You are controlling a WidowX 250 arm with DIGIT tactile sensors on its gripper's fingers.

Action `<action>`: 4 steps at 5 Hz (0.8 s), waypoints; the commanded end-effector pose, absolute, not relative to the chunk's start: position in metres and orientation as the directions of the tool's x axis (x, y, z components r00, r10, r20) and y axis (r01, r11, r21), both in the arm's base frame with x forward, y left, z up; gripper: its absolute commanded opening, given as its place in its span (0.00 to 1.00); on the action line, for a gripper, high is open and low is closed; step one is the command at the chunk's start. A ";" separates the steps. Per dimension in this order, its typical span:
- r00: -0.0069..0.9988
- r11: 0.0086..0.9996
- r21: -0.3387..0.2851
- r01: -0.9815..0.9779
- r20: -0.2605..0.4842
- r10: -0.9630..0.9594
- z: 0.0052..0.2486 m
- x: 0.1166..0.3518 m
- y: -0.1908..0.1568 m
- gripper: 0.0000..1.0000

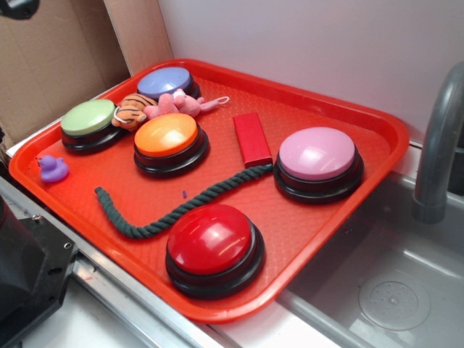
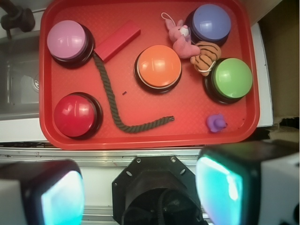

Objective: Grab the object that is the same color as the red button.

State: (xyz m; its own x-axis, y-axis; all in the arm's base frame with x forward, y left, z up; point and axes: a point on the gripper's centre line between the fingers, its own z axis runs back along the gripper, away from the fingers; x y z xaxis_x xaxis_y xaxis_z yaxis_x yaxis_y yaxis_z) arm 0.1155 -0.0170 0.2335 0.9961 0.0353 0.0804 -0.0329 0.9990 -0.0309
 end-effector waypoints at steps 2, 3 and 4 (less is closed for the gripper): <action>0.974 0.975 -0.059 -0.213 0.066 0.216 0.224 0.137 -0.030 1.00; 0.927 0.925 -0.078 -0.373 0.024 0.375 0.211 0.161 -0.042 1.00; 0.805 0.803 -0.091 -0.588 0.031 0.593 0.188 0.192 -0.048 1.00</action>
